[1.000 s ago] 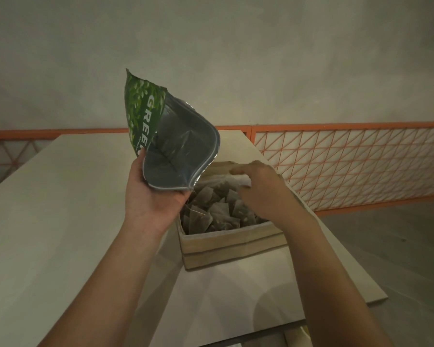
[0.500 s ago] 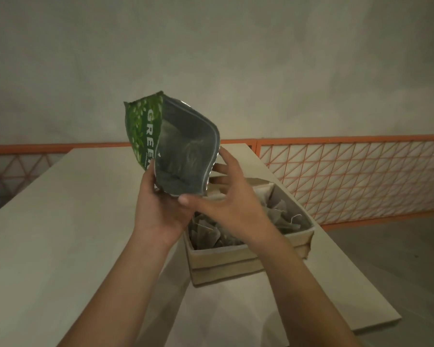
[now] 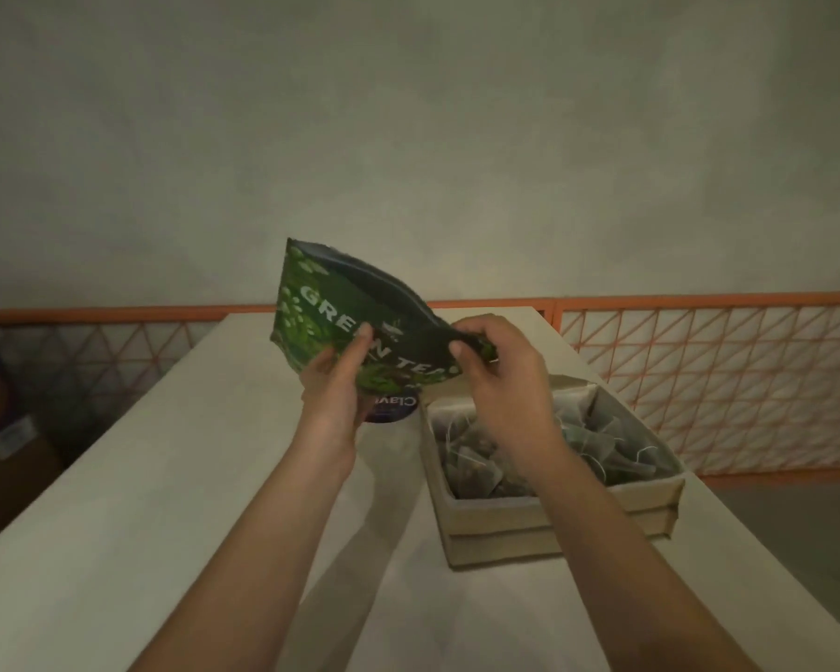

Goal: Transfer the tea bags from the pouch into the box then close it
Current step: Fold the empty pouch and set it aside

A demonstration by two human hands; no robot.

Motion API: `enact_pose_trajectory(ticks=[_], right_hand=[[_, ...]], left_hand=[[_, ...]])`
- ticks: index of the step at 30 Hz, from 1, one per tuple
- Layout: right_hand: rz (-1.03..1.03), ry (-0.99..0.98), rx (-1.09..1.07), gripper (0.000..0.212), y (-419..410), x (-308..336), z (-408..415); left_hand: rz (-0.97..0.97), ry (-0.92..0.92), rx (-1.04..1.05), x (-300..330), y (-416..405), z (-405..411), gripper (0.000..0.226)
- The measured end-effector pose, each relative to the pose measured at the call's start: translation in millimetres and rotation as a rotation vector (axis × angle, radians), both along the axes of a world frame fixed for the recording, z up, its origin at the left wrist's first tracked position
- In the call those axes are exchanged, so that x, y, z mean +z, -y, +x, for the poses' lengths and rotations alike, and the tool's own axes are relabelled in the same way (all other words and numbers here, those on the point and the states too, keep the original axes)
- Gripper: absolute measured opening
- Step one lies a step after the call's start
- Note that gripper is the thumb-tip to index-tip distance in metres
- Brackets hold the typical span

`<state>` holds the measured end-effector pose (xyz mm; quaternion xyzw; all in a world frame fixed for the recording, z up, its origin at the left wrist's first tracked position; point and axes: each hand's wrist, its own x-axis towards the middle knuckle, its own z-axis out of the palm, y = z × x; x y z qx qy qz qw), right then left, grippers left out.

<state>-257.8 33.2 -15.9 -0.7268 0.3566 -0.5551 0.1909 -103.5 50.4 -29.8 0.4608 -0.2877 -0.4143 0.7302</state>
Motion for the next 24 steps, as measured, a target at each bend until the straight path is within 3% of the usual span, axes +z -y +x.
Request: enact_pose_trajectory(ticks=[2, 5, 8, 12, 14, 18, 22, 24], right_hand=[[-0.031, -0.037, -0.006, 0.022, 6.6, 8.3, 0.8], [-0.056, -0.041, -0.029, 0.02, 15.9, 20.2, 5.1], [0.007, 0.03, 0.028, 0.017, 16.8, 35.2, 10.1], [0.049, 0.063, 0.116, 0.012, 17.4, 52.6, 19.9], [0.0, 0.126, 0.094, 0.017, 18.8, 56.0, 25.4], [0.165, 0.484, 0.211, 0.047, 10.0, 55.8, 35.5], [0.365, 0.389, 0.296, 0.066, -6.3, 34.3, 49.3], [0.443, 0.386, 0.358, 0.057, -16.0, 13.1, 62.3]], left_hand=[[-0.035, 0.046, 0.132, 1.0, -2.0, 17.5, 0.07], [-0.096, 0.189, 0.261, 10.0, -10.7, 41.8, 0.064], [-0.058, 0.426, 0.329, 12.9, -16.7, 66.7, 0.102], [0.038, 0.682, 0.341, 11.7, -23.3, 91.5, 0.062], [0.002, 0.625, 0.327, 12.2, -25.3, 98.3, 0.06], [-0.131, 0.408, 0.308, 20.5, -35.7, 97.1, 0.014], [-0.186, 0.287, 0.35, 21.0, -40.7, 101.8, 0.016], [-0.206, 0.221, 0.351, 24.2, -42.0, 105.3, 0.021]])
